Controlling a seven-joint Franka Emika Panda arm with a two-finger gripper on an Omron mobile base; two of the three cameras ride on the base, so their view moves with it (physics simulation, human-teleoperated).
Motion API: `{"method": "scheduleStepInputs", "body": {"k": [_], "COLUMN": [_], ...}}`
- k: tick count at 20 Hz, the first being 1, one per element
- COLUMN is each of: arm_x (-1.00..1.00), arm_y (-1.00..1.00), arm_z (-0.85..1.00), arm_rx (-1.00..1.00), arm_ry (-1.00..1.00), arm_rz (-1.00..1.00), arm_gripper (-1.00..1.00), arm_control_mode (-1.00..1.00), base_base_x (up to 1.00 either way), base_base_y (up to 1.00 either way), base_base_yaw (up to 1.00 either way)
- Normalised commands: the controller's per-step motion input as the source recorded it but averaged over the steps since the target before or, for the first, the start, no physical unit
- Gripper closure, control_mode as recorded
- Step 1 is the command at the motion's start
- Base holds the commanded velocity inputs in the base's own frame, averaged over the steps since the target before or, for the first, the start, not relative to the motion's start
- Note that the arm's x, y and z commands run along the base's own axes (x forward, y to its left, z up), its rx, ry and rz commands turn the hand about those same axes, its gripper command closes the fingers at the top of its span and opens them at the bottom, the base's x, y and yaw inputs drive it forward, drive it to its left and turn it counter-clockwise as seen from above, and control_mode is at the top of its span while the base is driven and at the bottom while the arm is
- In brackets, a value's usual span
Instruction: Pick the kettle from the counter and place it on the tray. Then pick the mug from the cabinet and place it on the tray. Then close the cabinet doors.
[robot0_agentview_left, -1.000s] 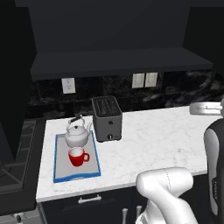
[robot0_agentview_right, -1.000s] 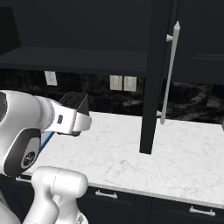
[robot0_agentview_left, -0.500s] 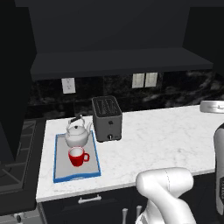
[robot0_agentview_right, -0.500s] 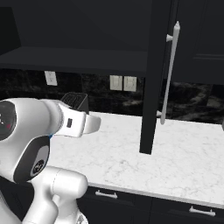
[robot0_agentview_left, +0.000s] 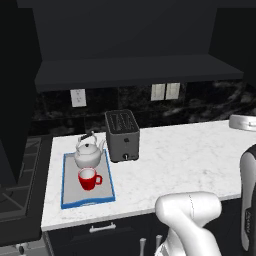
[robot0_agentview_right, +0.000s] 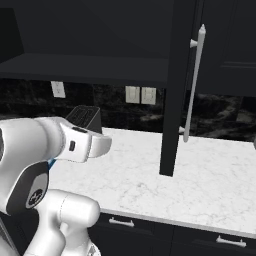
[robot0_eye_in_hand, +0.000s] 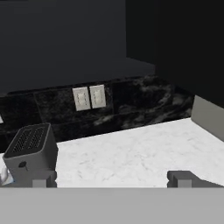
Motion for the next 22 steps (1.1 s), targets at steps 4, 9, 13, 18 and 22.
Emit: {"method": "scheduleStepInputs", "body": {"k": [4, 9, 13, 18, 22], "arm_x": [-0.05, -0.22, -0.36, -0.44, -0.33], "arm_y": [0.00, -0.16, -0.22, -0.41, -0.32], "arm_z": [0.00, 0.10, 0.15, 0.16, 0.10], "arm_rx": [0.00, 0.00, 0.04, 0.13, 0.17], "arm_ry": [-0.09, -0.29, -0.30, -0.29, -0.13], "arm_rz": [-0.06, -0.11, -0.22, -0.27, -0.25], "arm_gripper": [-1.00, -1.00, -1.00, -1.00, -1.00], "arm_control_mode": [-1.00, -1.00, -1.00, -1.00, -1.00], "base_base_x": [0.00, 0.00, 0.00, 0.00, 0.00], "base_base_y": [0.00, 0.00, 0.00, 0.00, 0.00], "base_base_yaw": [0.00, 0.00, 0.00, 0.00, 0.00]}}
